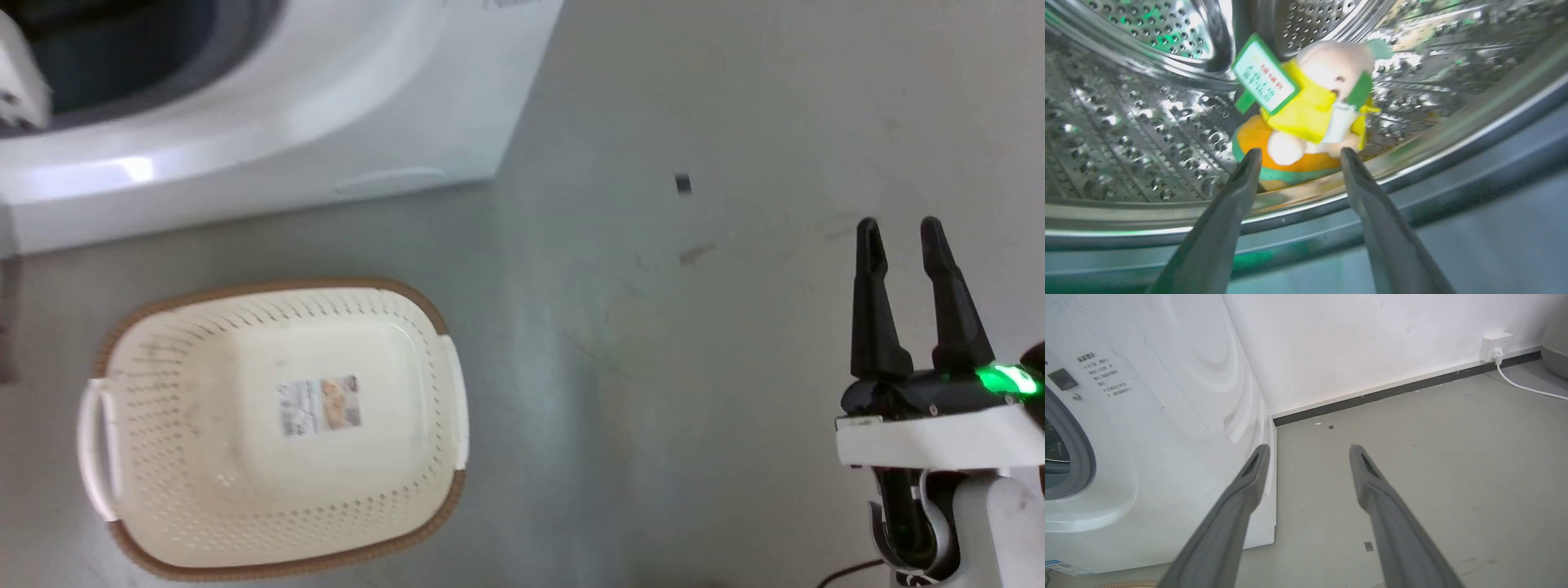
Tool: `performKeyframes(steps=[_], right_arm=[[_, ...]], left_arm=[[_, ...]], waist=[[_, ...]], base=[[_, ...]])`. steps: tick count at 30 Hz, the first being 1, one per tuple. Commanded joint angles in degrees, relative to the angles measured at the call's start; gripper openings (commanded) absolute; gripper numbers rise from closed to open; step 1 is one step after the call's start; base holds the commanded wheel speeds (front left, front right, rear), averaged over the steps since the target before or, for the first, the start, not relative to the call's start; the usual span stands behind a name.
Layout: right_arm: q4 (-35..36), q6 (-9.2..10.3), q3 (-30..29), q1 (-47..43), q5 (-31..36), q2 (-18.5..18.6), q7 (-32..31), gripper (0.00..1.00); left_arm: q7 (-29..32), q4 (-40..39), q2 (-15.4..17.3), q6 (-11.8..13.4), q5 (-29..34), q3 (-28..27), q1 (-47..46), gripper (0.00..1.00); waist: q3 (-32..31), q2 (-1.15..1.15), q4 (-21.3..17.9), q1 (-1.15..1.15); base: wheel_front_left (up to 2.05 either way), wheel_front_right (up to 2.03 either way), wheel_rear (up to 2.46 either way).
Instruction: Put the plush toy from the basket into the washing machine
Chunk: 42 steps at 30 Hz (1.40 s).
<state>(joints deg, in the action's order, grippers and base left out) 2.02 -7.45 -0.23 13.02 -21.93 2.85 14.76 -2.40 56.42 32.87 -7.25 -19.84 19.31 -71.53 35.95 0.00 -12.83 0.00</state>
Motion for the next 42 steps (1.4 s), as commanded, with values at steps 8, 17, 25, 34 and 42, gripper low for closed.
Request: performKeyframes(steps=[8,17,25,34,42], right_arm=[[-1.06,-0.03,-2.10,-3.03,3.13,0.03,0.24,1.00],[-2.08,-0.03,-4.03,-6.99,4.73,0.03,0.24,1.00],[-2.28,-0.03,-4.28,-10.76,4.76,0.03,0.24,1.00],[-2.42,-0.03,-3.31,-13.70,7.03,0.03,0.24,1.00],[-2.83,-0.03,-2.71,-15.20,6.91,0.03,0.24,1.00]], left_arm=[[-10.51,1.93,-8.32,-0.16,-2.94,0.57,9.96,1.00],[-12.56,-11.46,-13.13,2.40,-3.17,-0.45,24.71,1.00],[-12.58,-34.31,-15.01,9.60,-0.07,-4.72,45.75,1.00],[-12.59,-47.01,-18.66,16.13,3.23,-5.36,62.72,1.00],[-12.59,-47.77,-20.58,16.51,5.03,-4.04,68.65,1.00]], waist=[[-14.74,0.00,8.39,0.00],[-23.95,0.00,12.18,0.00],[-28.86,0.00,13.95,0.00],[-31.46,0.00,15.30,0.00],[-32.37,0.00,15.73,0.00]], base=[[0.00,0.00,0.00],[0.00,0.00,0.00],[0.00,0.00,0.00],[0.00,0.00,0.00],[0.00,0.00,0.00]])
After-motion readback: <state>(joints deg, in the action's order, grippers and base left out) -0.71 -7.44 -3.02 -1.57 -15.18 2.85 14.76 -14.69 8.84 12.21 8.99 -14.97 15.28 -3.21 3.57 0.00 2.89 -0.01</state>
